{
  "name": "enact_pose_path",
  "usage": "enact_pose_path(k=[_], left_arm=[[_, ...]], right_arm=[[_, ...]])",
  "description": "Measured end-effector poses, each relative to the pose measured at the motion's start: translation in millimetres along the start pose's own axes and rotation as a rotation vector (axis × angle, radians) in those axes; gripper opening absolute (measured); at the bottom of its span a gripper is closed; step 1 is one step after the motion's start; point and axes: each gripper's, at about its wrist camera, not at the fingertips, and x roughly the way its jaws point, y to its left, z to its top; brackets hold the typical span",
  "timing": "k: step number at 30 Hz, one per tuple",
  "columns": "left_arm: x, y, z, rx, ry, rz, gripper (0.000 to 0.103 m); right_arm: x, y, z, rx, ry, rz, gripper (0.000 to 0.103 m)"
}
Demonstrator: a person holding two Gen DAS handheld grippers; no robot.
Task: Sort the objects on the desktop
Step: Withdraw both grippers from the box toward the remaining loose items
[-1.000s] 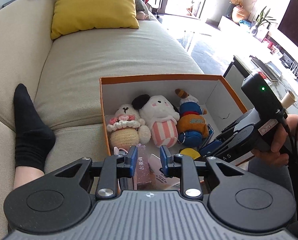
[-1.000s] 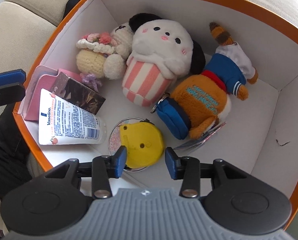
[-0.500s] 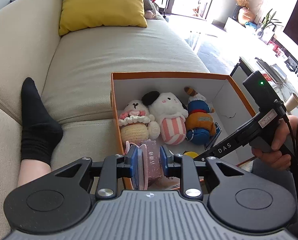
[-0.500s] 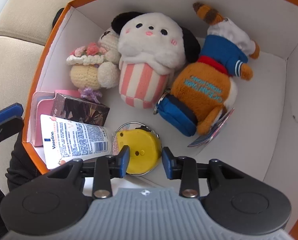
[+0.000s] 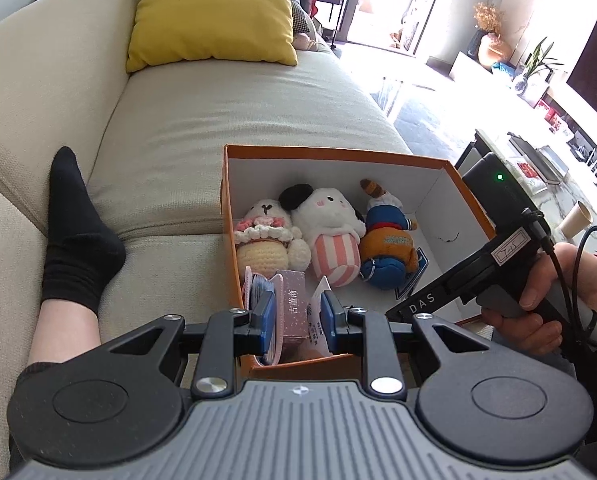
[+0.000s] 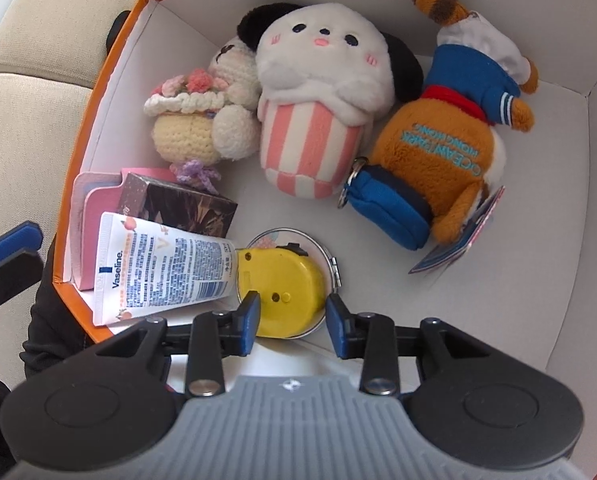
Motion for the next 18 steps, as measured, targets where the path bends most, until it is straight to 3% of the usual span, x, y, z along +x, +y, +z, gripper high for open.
enact_pose_path(k=[8,12,15,18], left_arm=[[-34.1,-0.8,-36.7,-0.094,-0.062,-0.027,0.028],[-48.1,-5.4,-55.4,-0.106,-0.079,-0.009,0.028],[-56.7,-8.4,-69.7,-0.107,-0.092,0.006,0.028],[-61.1,-9.5,-85.9,-0.122,-0.104,0.021,0.028]], right_arm=[[-32.1,11.8,-17.3,-0.084,-0.107,-0.039,0.040],[-63.0,18.5,-43.9,-0.180,-0.271,-0.112,0.040],[-96.1,11.7,-65.6,-0.244,-0.421,-0.103,0.040],[-100.5,30.2,-93.9,-0.331,-0.553,-0.096,0.040]])
